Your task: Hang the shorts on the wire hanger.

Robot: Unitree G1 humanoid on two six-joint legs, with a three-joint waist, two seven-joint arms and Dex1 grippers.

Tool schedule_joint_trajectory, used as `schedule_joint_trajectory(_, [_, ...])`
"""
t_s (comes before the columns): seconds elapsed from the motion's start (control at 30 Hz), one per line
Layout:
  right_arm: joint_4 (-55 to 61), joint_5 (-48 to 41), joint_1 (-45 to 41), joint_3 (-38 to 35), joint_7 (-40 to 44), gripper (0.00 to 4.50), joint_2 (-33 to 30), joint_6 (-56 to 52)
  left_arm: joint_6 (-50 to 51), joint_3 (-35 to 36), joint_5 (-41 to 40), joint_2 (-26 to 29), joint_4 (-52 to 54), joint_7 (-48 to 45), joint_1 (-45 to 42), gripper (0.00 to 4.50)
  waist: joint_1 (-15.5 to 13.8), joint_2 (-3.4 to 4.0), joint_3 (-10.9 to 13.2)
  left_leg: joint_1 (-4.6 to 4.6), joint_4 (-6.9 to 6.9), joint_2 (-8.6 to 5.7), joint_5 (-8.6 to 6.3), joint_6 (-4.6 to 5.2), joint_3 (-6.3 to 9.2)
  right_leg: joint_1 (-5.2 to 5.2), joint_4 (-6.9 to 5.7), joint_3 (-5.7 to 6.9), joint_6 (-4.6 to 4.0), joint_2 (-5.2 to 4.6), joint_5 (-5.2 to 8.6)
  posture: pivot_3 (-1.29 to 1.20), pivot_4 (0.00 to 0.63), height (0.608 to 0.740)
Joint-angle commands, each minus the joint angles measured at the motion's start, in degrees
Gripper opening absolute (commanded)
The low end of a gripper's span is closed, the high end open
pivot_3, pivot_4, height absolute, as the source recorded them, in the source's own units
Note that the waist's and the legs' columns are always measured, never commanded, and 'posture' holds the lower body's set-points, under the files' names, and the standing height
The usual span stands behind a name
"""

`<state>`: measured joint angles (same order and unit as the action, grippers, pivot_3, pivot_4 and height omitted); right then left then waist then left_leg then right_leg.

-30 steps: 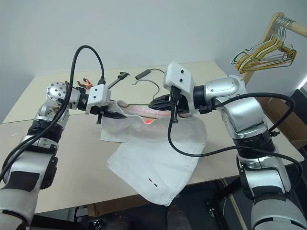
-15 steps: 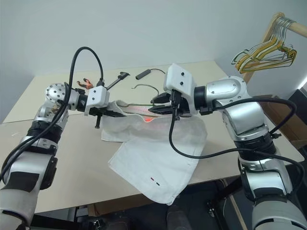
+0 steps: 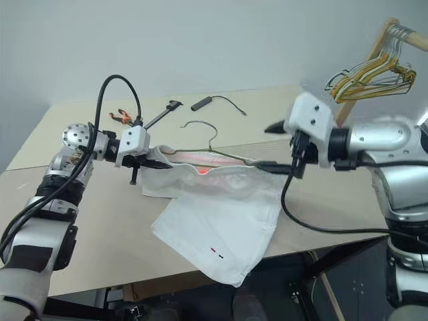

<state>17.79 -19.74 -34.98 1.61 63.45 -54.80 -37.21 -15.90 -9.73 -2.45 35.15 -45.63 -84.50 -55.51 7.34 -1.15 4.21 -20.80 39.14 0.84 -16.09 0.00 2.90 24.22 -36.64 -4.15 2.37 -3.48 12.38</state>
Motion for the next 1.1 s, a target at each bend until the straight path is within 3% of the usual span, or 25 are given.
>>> schedule_joint_trajectory(0.03, [-1.79, 7.49, -1.46, 5.81, -3.02, 4.48, -0.43, 2.43, 0.32, 1.66, -1.41, 0.33, 1.50, 0.28, -1.74, 0.00, 0.36, 0.00, 0.00, 0.08, -0.02, 0.01, 0.00, 0.00, -0.03, 0.00, -0.06, -0.04, 0.00, 0.03, 0.01, -0.10, 0.031, 0.740])
schedule_joint_trajectory(0.1, [-4.88, 9.44, -3.53, 8.96, -3.96, 4.48, 1.61, 1.12, 0.23, 1.54, -1.26, 0.17, 1.38, 0.27, -2.06, 0.00, 0.60, 0.00, 0.00, 0.21, -0.11, 0.01, 0.00, 0.00, -0.01, -0.05, -0.09, -0.04, 0.01, 0.06, 0.02, -0.10, 0.029, 0.740])
schedule_joint_trajectory(0.2, [-8.24, 12.09, -6.22, 12.89, -3.52, 3.91, 3.89, 1.52, 0.22, 1.48, -1.23, 0.10, 1.59, 0.18, -2.12, 0.00, 1.07, 0.01, 0.00, 0.23, -0.12, 0.00, 0.00, 0.00, -0.03, -0.07, -0.06, -0.07, 0.00, 0.05, 0.01, -0.10, 0.027, 0.740])
schedule_joint_trajectory(0.57, [-10.07, 13.02, -9.64, 15.53, 0.80, 0.18, 6.20, 1.79, -0.20, 1.67, -1.43, 0.99, 3.22, -0.35, -1.09, 0.00, 1.06, 0.01, 0.00, -0.07, 0.01, -0.02, -0.01, 0.01, 0.10, 0.04, -0.04, 0.08, 0.03, -0.03, 0.03, -0.08, 0.028, 0.740])
schedule_joint_trajectory(0.67, [-9.51, 10.59, -9.33, 14.28, 3.57, 0.03, 5.93, 0.94, -0.84, 2.08, -2.22, 0.73, 3.49, -0.42, -0.50, 0.00, 1.05, 0.01, 0.00, -0.04, 0.01, -0.02, -0.01, 0.01, 0.10, 0.03, -0.04, 0.07, 0.03, -0.02, 0.03, -0.08, 0.028, 0.740])
schedule_joint_trajectory(0.77, [-9.12, 8.45, -8.85, 13.00, 5.39, 0.00, 5.62, -0.44, 1.00, 2.18, -3.36, 0.72, 3.78, -2.44, -0.80, 0.80, 1.09, 0.01, 0.00, -0.05, 0.01, -0.01, 0.00, 0.01, 0.10, 0.03, -0.05, 0.08, 0.03, -0.02, 0.03, -0.09, 0.029, 0.740])
schedule_joint_trajectory(1.1, [-1.60, 0.14, -0.45, 7.52, 7.63, 0.00, 1.35, -7.91, 4.84, 5.99, -8.86, -1.02, 6.52, -1.55, -1.71, 4.05, 0.97, 0.00, 0.00, -0.08, 0.02, -0.02, -0.01, 0.02, 0.12, 0.03, -0.03, 0.09, 0.04, -0.04, 0.03, -0.10, 0.040, 0.740])
